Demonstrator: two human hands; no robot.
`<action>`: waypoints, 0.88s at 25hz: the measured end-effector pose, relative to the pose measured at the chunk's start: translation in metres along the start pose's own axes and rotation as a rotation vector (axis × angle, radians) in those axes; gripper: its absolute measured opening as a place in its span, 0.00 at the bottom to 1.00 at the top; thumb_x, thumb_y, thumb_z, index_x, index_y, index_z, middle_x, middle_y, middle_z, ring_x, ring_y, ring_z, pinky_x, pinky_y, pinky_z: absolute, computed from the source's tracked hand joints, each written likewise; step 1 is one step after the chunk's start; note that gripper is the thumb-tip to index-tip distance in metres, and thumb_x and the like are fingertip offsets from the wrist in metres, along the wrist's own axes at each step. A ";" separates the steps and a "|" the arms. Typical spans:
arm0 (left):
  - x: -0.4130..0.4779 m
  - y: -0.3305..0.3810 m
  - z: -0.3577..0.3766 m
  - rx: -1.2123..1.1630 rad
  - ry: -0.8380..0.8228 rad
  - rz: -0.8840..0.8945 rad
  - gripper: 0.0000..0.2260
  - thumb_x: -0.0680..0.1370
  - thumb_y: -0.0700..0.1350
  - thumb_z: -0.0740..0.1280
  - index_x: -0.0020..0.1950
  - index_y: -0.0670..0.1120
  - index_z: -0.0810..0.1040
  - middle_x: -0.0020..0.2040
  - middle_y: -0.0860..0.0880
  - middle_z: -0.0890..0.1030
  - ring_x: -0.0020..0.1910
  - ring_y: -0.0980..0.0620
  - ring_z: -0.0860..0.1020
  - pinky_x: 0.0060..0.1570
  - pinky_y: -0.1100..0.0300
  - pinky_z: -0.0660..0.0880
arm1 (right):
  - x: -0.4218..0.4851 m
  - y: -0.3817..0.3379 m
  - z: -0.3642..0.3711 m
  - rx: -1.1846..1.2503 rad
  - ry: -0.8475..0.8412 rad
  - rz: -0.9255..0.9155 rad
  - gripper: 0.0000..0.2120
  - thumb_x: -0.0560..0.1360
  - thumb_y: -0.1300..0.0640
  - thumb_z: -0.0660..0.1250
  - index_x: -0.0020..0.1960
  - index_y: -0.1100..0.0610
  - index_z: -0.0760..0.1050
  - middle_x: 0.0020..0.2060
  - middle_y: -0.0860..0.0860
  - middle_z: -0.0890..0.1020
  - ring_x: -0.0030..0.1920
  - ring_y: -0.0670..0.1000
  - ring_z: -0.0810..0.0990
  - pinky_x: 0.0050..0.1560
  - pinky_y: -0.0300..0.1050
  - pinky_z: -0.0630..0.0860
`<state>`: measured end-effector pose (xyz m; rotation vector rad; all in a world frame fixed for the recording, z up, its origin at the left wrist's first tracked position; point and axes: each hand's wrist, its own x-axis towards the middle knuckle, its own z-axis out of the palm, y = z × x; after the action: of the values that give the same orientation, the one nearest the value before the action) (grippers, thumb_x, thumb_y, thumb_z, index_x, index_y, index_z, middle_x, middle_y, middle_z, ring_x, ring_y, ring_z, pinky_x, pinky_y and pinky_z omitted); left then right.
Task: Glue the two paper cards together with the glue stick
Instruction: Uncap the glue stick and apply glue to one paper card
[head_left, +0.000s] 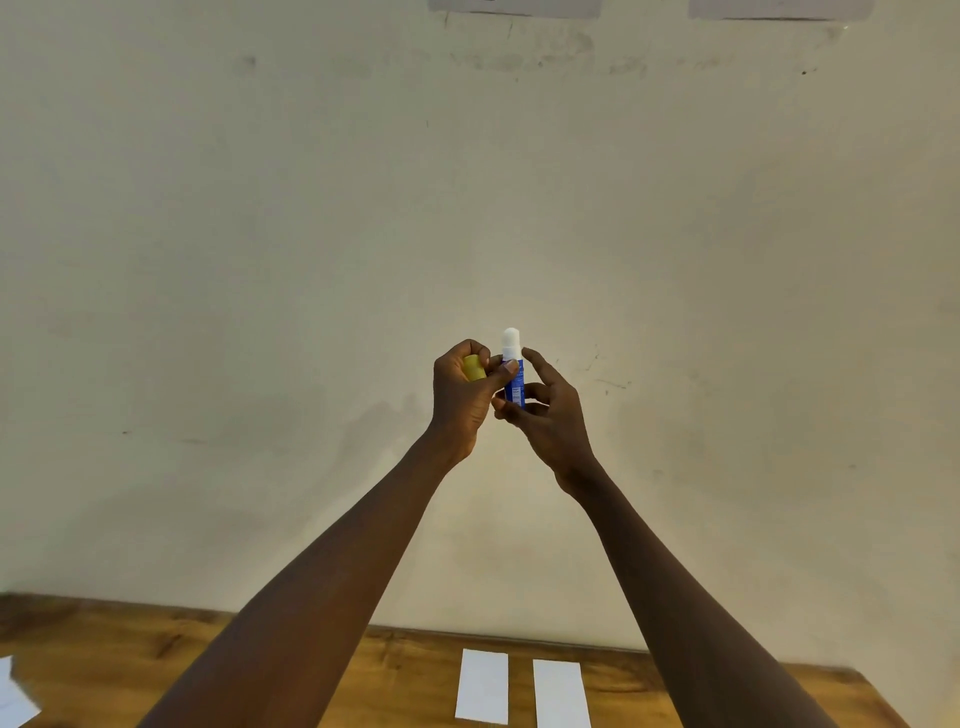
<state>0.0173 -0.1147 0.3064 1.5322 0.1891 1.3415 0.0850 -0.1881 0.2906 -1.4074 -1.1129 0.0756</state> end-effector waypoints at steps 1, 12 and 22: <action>-0.002 -0.003 -0.001 0.009 -0.004 -0.009 0.13 0.72 0.36 0.68 0.34 0.47 0.66 0.37 0.49 0.76 0.43 0.46 0.77 0.32 0.73 0.76 | -0.002 0.003 0.002 0.008 0.007 -0.008 0.31 0.70 0.66 0.68 0.70 0.57 0.60 0.61 0.62 0.75 0.52 0.61 0.79 0.52 0.49 0.78; -0.031 -0.069 -0.011 0.043 0.008 -0.211 0.13 0.71 0.37 0.69 0.34 0.46 0.66 0.38 0.46 0.77 0.39 0.49 0.78 0.30 0.72 0.76 | -0.027 0.072 0.025 -0.013 0.015 0.000 0.27 0.70 0.69 0.65 0.64 0.56 0.58 0.51 0.63 0.78 0.34 0.54 0.80 0.33 0.33 0.78; -0.067 -0.179 -0.030 0.052 -0.042 -0.457 0.11 0.70 0.36 0.69 0.35 0.46 0.68 0.39 0.49 0.80 0.35 0.60 0.81 0.37 0.70 0.77 | -0.054 0.186 0.049 -0.074 -0.051 0.134 0.20 0.72 0.66 0.65 0.61 0.61 0.63 0.47 0.57 0.74 0.34 0.50 0.78 0.30 0.29 0.77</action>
<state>0.0560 -0.0634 0.1238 1.4487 0.5179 0.9470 0.1278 -0.1410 0.1008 -1.5532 -1.0714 0.1688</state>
